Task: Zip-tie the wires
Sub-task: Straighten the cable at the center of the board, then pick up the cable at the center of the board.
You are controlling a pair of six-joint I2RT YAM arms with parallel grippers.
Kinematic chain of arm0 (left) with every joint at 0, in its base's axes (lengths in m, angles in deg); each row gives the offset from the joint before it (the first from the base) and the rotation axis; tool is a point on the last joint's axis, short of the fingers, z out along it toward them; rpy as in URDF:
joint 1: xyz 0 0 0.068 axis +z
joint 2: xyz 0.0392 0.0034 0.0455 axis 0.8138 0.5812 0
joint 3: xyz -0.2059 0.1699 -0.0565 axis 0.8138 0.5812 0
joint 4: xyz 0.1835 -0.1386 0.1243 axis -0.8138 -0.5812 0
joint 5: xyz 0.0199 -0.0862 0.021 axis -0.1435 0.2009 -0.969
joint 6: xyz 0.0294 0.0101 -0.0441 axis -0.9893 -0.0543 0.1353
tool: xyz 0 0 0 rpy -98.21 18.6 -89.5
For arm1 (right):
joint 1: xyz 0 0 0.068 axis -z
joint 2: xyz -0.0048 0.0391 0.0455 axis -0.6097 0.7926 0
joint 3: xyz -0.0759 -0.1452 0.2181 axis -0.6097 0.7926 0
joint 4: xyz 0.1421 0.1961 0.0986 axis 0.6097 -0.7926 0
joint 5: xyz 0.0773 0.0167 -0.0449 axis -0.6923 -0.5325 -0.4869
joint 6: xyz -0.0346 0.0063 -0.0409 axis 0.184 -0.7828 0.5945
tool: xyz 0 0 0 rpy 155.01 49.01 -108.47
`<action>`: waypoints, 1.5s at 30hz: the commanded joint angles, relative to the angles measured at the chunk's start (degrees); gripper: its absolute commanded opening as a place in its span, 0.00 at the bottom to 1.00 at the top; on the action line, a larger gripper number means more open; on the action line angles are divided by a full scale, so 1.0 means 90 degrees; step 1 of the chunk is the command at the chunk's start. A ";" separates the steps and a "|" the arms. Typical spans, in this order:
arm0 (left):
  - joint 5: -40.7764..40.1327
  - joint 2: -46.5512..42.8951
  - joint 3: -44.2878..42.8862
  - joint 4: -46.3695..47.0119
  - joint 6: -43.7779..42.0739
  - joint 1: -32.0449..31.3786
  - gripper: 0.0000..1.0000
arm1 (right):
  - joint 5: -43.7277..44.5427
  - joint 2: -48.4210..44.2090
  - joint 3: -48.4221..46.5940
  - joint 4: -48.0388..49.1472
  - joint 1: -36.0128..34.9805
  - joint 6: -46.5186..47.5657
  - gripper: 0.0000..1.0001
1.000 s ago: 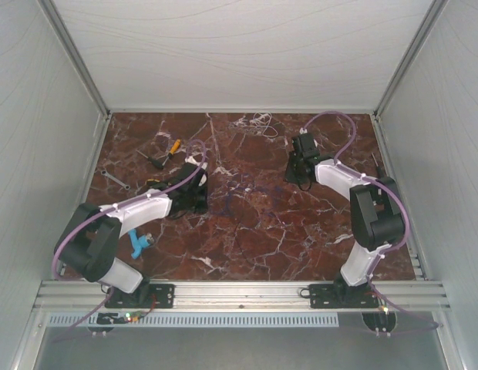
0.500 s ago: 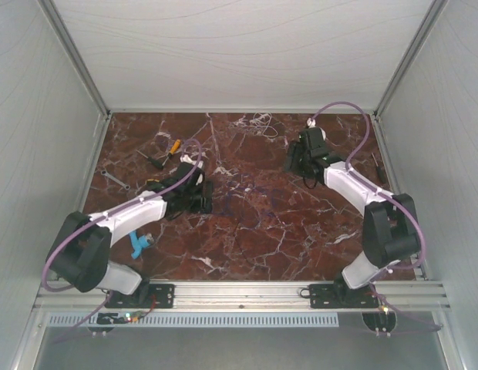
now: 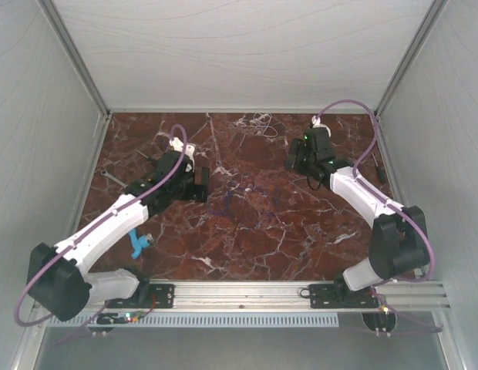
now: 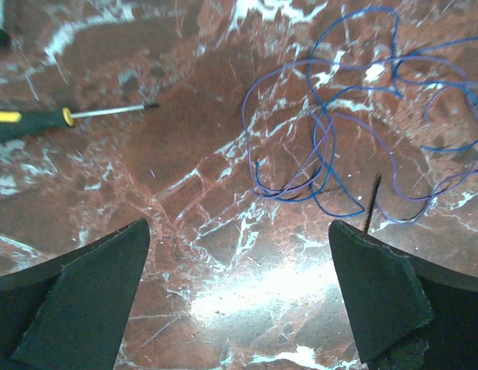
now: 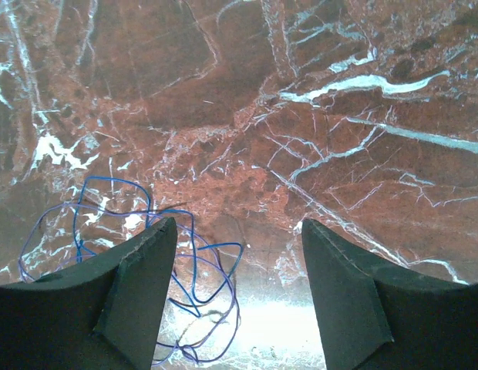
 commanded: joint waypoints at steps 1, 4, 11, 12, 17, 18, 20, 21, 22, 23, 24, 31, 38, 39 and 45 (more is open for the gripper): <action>-0.0224 -0.0462 -0.0381 -0.0106 -0.0812 -0.0033 0.99 | -0.0160 -0.0359 0.0093 0.0461 -0.0056 0.0192 0.63; -0.0440 -0.0701 -0.0206 0.0144 -0.1170 -0.0033 0.98 | -0.0268 -0.0332 0.0001 0.0479 -0.0082 0.0263 0.63; -0.0732 -0.1254 0.0415 0.0777 -0.1736 -0.0033 0.98 | -0.0347 0.0112 -0.0694 0.0400 -0.0122 0.0182 0.63; -0.0741 -0.1329 0.0542 0.0883 -0.1743 -0.0033 0.98 | -0.0351 0.0218 -0.0788 0.0471 -0.0122 0.0145 0.63; -0.0632 -0.1570 0.0988 0.1154 -0.1723 -0.0033 0.98 | -0.0237 0.1062 -0.1496 0.0755 -0.0124 0.0152 0.63; -0.0642 -0.1578 0.1005 0.1147 -0.1724 -0.0033 0.98 | -0.0168 0.1270 -0.1689 0.0766 -0.0122 0.0176 0.63; -0.0659 -0.1584 0.1026 0.1164 -0.1720 -0.0028 0.98 | -0.0096 0.1797 -0.2136 0.0770 -0.0122 0.0267 0.62; -0.0644 -0.1570 0.1028 0.1166 -0.1719 -0.0024 0.98 | -0.0063 0.2048 -0.2413 0.0736 -0.0122 0.0309 0.62; -0.0612 -0.1557 0.1025 0.1171 -0.1719 -0.0024 0.98 | -0.0015 0.2330 -0.2713 0.0694 -0.0122 0.0356 0.62; -0.0588 -0.1539 0.1019 0.1171 -0.1709 -0.0024 0.98 | 0.0040 0.2593 -0.3002 0.0604 -0.0127 0.0357 0.61; -0.0558 -0.1519 0.1024 0.1157 -0.1700 -0.0016 0.98 | 0.0097 0.2882 -0.3338 0.0492 -0.0123 0.0339 0.61; -0.0428 -0.1479 0.1039 0.1169 -0.1690 -0.0004 0.97 | -0.0048 0.4384 -0.4801 0.0138 0.0080 -0.0632 0.61; -0.0140 -0.1304 0.0995 0.1139 -0.1602 0.0069 0.97 | -0.1145 0.4925 -0.4522 0.1017 0.0622 -0.2440 0.62; -0.0109 -0.1296 0.0995 0.1149 -0.1602 0.0082 0.97 | -0.1276 0.5019 -0.4521 0.1109 0.0686 -0.2625 0.61; -0.0091 -0.1298 0.1040 0.1226 -0.1582 0.0133 0.97 | -0.1868 0.5588 -0.4554 0.1728 0.0949 -0.3524 0.58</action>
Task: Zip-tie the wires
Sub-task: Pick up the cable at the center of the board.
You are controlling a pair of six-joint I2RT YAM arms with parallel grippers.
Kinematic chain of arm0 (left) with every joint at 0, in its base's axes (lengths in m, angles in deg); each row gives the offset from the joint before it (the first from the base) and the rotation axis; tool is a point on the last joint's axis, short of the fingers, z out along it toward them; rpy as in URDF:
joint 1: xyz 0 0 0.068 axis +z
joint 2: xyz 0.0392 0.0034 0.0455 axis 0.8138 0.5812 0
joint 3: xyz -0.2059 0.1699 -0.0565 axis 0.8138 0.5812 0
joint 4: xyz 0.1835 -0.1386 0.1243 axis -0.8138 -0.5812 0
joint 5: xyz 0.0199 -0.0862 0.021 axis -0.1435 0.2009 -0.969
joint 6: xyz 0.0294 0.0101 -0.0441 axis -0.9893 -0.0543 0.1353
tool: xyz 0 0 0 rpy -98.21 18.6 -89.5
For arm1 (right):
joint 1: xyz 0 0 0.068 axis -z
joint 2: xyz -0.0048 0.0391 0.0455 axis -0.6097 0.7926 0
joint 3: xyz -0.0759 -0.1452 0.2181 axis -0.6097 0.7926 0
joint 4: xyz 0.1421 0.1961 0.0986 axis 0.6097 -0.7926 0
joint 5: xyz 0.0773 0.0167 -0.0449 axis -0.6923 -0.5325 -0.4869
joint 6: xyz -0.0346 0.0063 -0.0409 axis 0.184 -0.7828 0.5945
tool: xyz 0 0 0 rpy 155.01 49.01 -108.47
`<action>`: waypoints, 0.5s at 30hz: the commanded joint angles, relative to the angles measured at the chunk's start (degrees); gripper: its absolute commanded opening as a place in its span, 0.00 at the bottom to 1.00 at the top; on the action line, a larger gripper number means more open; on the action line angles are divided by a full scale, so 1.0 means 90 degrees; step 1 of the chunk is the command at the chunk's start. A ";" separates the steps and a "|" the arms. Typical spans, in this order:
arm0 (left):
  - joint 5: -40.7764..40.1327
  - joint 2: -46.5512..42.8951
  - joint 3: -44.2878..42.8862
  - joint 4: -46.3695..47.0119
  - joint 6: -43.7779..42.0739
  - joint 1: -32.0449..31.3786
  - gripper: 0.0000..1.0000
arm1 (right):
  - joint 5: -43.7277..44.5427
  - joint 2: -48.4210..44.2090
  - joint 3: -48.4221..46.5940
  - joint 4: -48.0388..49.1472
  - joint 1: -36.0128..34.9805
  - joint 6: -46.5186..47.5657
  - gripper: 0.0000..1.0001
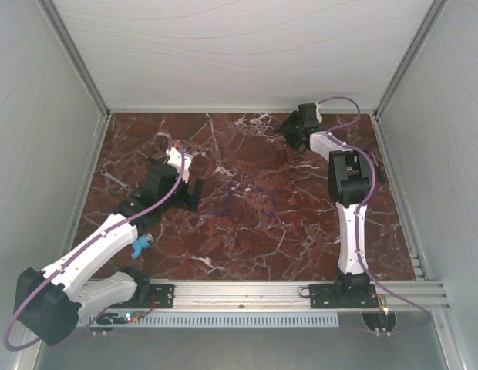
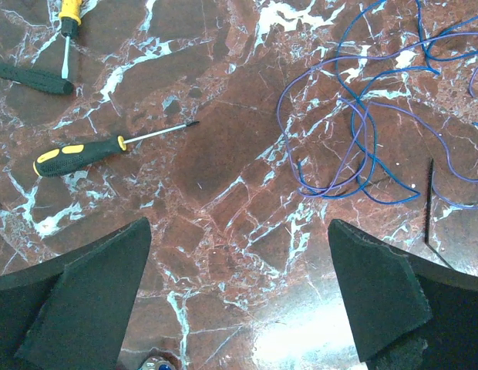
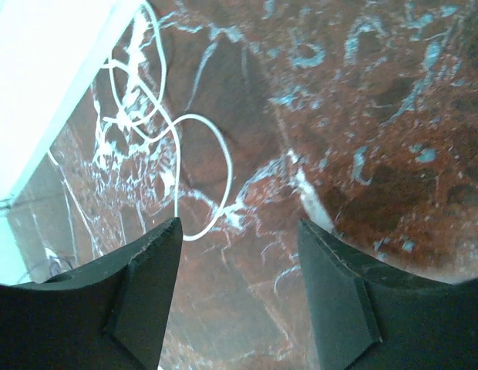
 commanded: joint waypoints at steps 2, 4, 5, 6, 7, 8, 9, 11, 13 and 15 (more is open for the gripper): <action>0.0114 0.0011 -0.0047 0.0368 0.0036 0.0050 0.97 | -0.0611 0.0484 -0.0119 0.0761 0.0116 -0.1055 0.57; 0.0123 0.0016 -0.0047 0.0367 0.0026 0.0059 0.97 | -0.0643 0.0623 -0.0239 0.0812 0.0109 -0.1145 0.57; 0.0120 0.0016 -0.0047 0.0367 0.0026 0.0067 0.98 | -0.0644 0.0714 -0.0320 0.0818 0.0109 -0.1197 0.56; 0.0131 0.0027 -0.0047 0.0360 0.0026 0.0077 0.97 | -0.0664 0.0792 -0.0395 0.0824 0.0114 -0.1249 0.56; 0.0138 0.0026 -0.0038 0.0367 0.0025 0.0087 0.97 | -0.0685 0.0893 -0.0481 0.0832 0.0115 -0.1312 0.55; 0.0153 0.0033 -0.0042 0.0364 0.0026 0.0089 0.97 | -0.0713 0.0984 -0.0562 0.0821 0.0117 -0.1375 0.54; 0.0166 0.0037 -0.0038 0.0366 0.0026 0.0098 0.97 | -0.0761 0.1079 -0.0637 0.0816 0.0110 -0.1443 0.53; 0.0160 0.0047 -0.0037 0.0364 0.0026 0.0108 0.97 | -0.0799 0.1222 -0.0748 0.0850 0.0098 -0.1534 0.50; 0.0152 0.0051 -0.0037 0.0377 0.0030 0.0126 0.97 | -0.0766 0.1330 -0.0847 0.0879 0.0077 -0.1554 0.45; 0.0151 0.0065 -0.0041 0.0382 0.0040 0.0128 0.97 | -0.0721 0.1406 -0.0906 0.0963 0.0074 -0.1497 0.34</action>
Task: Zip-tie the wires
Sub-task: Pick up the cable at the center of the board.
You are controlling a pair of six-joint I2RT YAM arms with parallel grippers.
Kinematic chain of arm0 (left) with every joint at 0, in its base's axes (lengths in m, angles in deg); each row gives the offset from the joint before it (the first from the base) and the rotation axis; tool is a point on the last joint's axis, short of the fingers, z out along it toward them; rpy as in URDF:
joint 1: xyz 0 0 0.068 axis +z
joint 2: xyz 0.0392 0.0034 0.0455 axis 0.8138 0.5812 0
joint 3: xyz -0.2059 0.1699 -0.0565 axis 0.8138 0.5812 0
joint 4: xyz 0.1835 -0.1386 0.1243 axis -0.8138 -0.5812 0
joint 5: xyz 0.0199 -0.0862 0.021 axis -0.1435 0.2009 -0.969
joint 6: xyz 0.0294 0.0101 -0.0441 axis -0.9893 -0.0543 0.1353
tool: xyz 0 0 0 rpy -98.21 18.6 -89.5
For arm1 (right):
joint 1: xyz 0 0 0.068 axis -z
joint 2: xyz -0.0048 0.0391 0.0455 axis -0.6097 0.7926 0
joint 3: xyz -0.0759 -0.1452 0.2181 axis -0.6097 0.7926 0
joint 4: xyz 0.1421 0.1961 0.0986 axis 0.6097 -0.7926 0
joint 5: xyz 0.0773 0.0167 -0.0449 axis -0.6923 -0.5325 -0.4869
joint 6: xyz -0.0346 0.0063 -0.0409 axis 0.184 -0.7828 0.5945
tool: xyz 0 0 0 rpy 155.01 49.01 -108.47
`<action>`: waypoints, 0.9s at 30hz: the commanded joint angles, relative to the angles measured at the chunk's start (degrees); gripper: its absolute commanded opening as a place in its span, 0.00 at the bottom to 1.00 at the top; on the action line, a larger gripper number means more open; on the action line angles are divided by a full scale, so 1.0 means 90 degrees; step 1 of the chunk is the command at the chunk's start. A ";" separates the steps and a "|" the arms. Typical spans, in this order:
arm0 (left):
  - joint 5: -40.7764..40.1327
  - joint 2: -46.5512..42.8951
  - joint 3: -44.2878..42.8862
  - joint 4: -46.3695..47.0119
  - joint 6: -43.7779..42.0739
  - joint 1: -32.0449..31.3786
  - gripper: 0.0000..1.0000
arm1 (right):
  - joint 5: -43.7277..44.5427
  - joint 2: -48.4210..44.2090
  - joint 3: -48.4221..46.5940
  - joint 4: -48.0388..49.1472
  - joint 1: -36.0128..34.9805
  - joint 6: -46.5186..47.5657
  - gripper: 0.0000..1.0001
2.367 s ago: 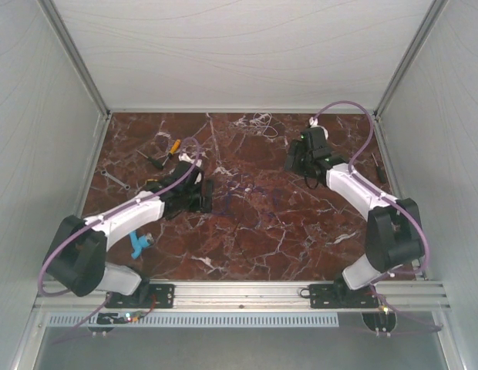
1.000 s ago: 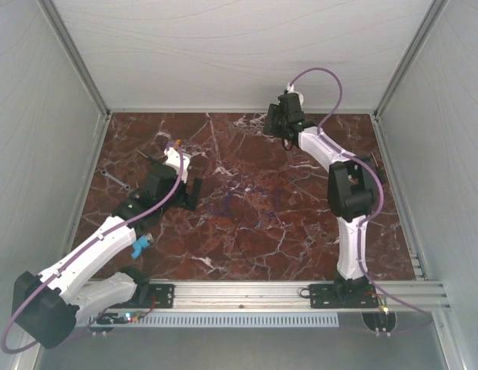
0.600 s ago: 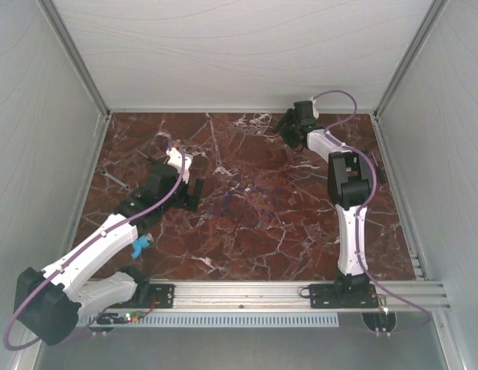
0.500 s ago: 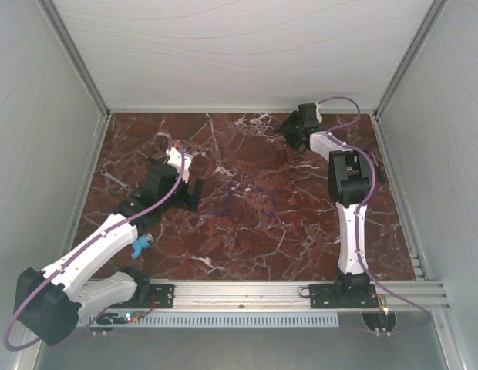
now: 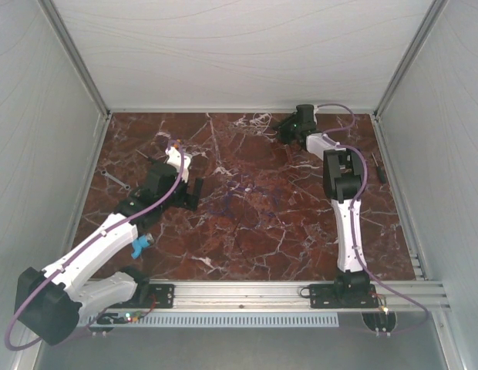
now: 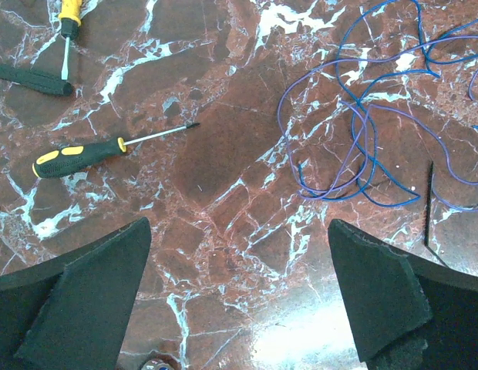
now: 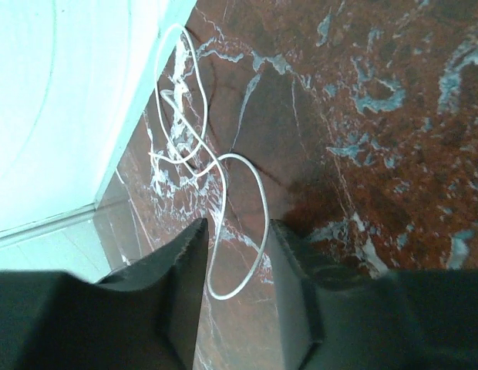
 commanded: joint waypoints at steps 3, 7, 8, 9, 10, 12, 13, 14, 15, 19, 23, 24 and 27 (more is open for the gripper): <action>0.0072 0.0056 -0.0033 0.0331 0.0045 0.0058 0.97 | 0.0077 0.0447 -0.0294 0.0045 -0.0031 0.0002 0.13; 0.0081 0.0064 -0.0042 0.0338 0.0045 0.0067 0.97 | 0.0031 0.0337 -0.0402 -0.0069 0.0005 0.0216 0.00; 0.0079 0.0063 -0.0047 0.0344 0.0045 0.0068 0.97 | 0.0052 0.0241 -0.0398 -0.0110 0.0006 0.0337 0.00; 0.0086 0.0054 -0.0051 0.0347 0.0038 0.0068 0.97 | 0.0082 0.0136 -0.0391 -0.0144 0.0002 0.0437 0.00; 0.0088 0.0032 -0.0067 0.0348 0.0036 0.0068 0.97 | 0.0087 0.0015 -0.0389 -0.0169 0.0007 0.0547 0.00; 0.0105 -0.0009 -0.0086 0.0366 0.0021 0.0068 0.97 | 0.0079 -0.0248 -0.0386 -0.0209 0.0008 0.0789 0.00; 0.0144 -0.0035 -0.0120 0.0387 0.0003 0.0076 0.97 | 0.0034 -0.0400 -0.0392 -0.0221 0.0008 0.0918 0.00; 0.0181 -0.0064 -0.0154 0.0429 -0.0016 0.0077 0.97 | -0.0028 -0.0538 -0.0398 -0.0235 0.0001 0.1053 0.00; 0.0232 -0.0089 -0.0200 0.0460 -0.0030 0.0077 0.98 | -0.0100 -0.0699 -0.0401 -0.0249 0.0007 0.1198 0.00; 0.0578 -0.0174 -0.0574 0.0602 0.0095 0.0086 0.99 | -0.0411 -0.1303 -0.0397 -0.0302 -0.0009 0.1790 0.00; 0.0969 -0.0247 -0.1019 0.0821 0.0181 0.0097 0.99 | -0.0741 -0.1869 -0.0372 -0.0410 -0.0064 0.2435 0.00; 0.1035 -0.0250 -0.1145 0.0874 0.0156 0.0097 0.99 | -0.0803 -0.2001 -0.0377 -0.0455 -0.0090 0.2599 0.00; 0.1024 -0.0215 -0.1562 0.1034 0.0061 0.0102 1.00 | -0.0953 -0.2421 -0.0370 -0.0563 -0.0202 0.3160 0.00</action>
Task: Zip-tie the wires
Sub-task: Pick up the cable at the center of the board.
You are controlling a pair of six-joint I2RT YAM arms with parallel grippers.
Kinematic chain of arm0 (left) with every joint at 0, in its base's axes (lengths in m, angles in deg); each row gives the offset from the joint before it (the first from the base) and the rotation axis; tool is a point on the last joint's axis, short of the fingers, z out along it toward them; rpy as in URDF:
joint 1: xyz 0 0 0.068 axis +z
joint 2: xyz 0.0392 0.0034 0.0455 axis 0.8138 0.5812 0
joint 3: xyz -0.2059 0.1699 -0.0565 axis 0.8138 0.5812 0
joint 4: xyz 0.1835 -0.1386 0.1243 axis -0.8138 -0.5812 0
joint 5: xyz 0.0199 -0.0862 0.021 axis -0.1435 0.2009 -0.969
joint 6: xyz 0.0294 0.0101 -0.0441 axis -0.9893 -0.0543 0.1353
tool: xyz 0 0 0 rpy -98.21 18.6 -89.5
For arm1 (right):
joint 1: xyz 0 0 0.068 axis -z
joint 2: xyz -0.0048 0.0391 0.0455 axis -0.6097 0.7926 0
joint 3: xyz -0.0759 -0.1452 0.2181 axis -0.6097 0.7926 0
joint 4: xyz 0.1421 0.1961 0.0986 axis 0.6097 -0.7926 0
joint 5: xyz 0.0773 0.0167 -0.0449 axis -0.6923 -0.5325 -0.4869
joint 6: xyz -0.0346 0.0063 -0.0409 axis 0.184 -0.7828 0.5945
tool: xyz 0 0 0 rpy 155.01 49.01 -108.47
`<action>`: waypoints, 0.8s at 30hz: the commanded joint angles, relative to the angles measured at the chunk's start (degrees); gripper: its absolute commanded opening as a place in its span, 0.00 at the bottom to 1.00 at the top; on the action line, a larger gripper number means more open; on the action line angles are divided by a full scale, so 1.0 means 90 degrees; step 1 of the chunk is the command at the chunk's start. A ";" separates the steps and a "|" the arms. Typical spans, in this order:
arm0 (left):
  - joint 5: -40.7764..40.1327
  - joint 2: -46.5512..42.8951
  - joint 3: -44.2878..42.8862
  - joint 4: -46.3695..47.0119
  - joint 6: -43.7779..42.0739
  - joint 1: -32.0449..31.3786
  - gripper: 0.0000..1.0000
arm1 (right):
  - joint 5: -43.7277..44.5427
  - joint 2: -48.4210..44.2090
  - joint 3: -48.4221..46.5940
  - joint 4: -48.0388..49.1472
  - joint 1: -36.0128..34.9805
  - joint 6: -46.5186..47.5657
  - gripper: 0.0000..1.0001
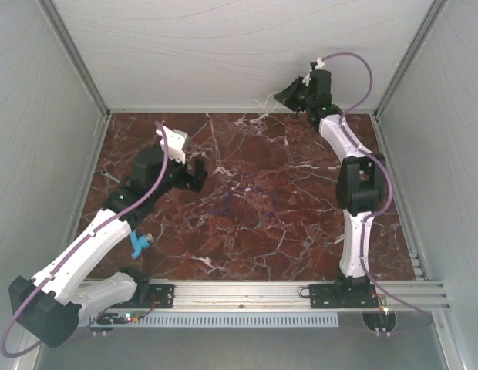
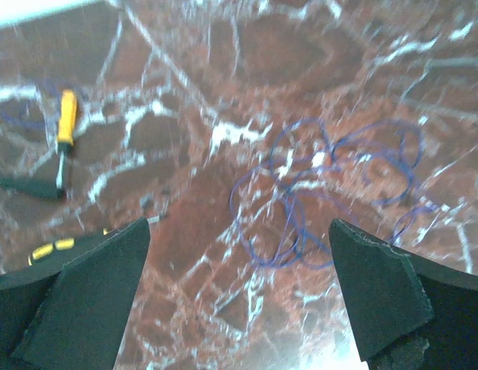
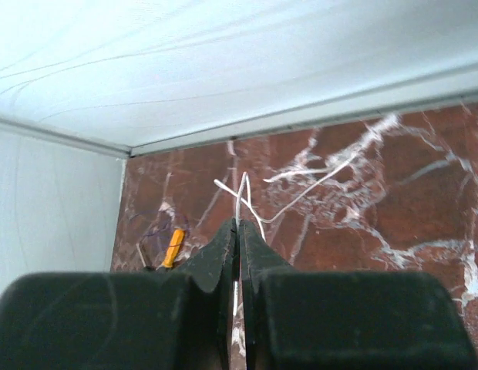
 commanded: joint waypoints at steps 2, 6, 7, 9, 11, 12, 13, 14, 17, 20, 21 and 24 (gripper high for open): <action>0.0069 -0.0045 -0.1060 0.0790 0.0012 0.0043 1.00 | -0.0409 -0.0922 -0.0161 -0.0185 -0.0268 0.1324 0.00; 0.0208 0.0222 -0.1733 0.0805 -0.0452 0.0055 1.00 | -0.0681 -0.1515 -0.0170 -0.0328 -0.0444 0.1959 0.00; 0.0266 0.0272 -0.1857 0.0849 -0.0743 0.0058 1.00 | -0.0760 -0.1657 -0.0172 -0.0381 -0.0481 0.2080 0.00; 0.0472 0.0320 -0.1924 0.1103 -0.1354 0.0080 1.00 | -0.0990 -0.1952 -0.0120 -0.0433 -0.0548 0.2371 0.00; 0.0749 0.0357 -0.1914 0.1403 -0.1778 0.0165 0.99 | -0.1266 -0.2297 0.0063 -0.0416 -0.0609 0.2701 0.00; 0.1014 0.0380 -0.1921 0.1471 -0.1992 0.0224 0.99 | -0.1422 -0.2500 0.0228 -0.0351 -0.0639 0.2871 0.00; 0.1208 0.0421 -0.1944 0.1524 -0.2143 0.0271 0.99 | -0.1548 -0.2702 0.0416 -0.0271 -0.0653 0.3001 0.00; 0.1296 0.0456 -0.1986 0.1571 -0.2153 0.0307 0.99 | -0.1618 -0.2927 0.0623 -0.0193 -0.0669 0.3118 0.00; 0.1831 0.0695 -0.2328 0.1468 -0.1272 0.0706 0.98 | -0.1803 -0.3547 0.1243 0.0025 -0.0709 0.3349 0.00; 0.2853 0.0861 -0.2421 0.1544 -0.0496 0.1045 0.91 | -0.2067 -0.4022 0.1718 0.0014 -0.0724 0.3592 0.00; 0.3080 0.0895 -0.2423 0.1619 -0.0302 0.1101 0.89 | -0.2154 -0.4148 0.1836 -0.0020 -0.0738 0.3682 0.00; 0.3554 0.1037 -0.2448 0.1874 0.0616 0.1282 0.85 | -0.2238 -0.4532 0.2191 -0.0164 -0.0795 0.3883 0.00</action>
